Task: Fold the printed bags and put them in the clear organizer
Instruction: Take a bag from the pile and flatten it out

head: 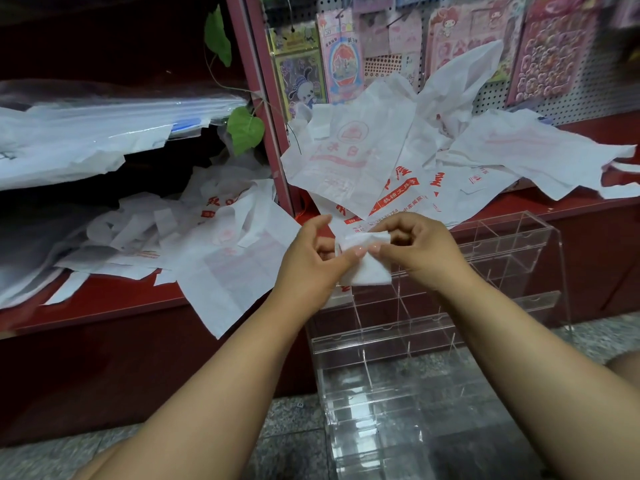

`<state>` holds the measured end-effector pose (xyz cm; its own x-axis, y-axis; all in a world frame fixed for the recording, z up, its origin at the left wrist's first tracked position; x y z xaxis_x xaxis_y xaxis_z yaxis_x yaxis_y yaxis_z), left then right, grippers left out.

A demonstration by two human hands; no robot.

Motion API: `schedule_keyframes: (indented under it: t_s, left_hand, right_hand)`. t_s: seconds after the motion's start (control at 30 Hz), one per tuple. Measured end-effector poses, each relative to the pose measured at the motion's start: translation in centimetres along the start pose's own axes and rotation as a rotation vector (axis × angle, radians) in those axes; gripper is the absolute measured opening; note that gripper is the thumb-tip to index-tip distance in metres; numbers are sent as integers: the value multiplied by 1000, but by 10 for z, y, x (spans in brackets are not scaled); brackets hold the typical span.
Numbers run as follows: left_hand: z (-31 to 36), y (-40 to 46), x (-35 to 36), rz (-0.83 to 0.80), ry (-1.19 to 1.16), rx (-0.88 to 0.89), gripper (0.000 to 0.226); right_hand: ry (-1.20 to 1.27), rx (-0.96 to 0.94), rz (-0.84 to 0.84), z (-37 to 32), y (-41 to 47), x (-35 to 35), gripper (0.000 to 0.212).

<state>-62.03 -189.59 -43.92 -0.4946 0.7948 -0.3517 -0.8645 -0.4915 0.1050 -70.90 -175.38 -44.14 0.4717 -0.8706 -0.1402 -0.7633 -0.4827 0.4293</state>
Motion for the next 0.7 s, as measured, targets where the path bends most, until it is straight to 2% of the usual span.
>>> schedule_keyframes:
  t_s: [0.07,0.17,0.27,0.37,0.5,0.6,0.7]
  left_hand:
    - [0,5,-2,47,59,65,10]
    - [0,13,-4,131,96,90,23]
    - [2,21,-3,172,116,104,25]
    - [0,30,4,169,152,110,22]
    - [-2,40,16,150,225,118,11]
    - [-5,48,24,149,301,133,12]
    - [-14,57,28,166,360,118,11]
  right_hand:
    - [-157,-34,-32,-3,5,0,24]
    - [-395,-119,-111,-9,18,-1,14]
    - [-564,-213,-162,-14,34,-6,6]
    - [-723,-320,-193,-11,45,-10,8]
    - [-814,-467,-123,9,48,-17,4]
    - [-817,-442,-53,28,50,-21,4]
    - [-840,-365,-69,45,54,-20,7]
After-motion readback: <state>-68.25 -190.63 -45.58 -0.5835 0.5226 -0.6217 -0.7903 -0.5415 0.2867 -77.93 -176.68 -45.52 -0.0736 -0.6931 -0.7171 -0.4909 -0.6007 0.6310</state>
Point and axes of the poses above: each hand's wrist, its own y-axis towards the middle knuckle, its own x-axis out of the palm, z = x × y, the point moved 4 cm from there along y, towards the middle knuckle, and after that the axes turned 8 degrees about -x, right-handed, at the moved point
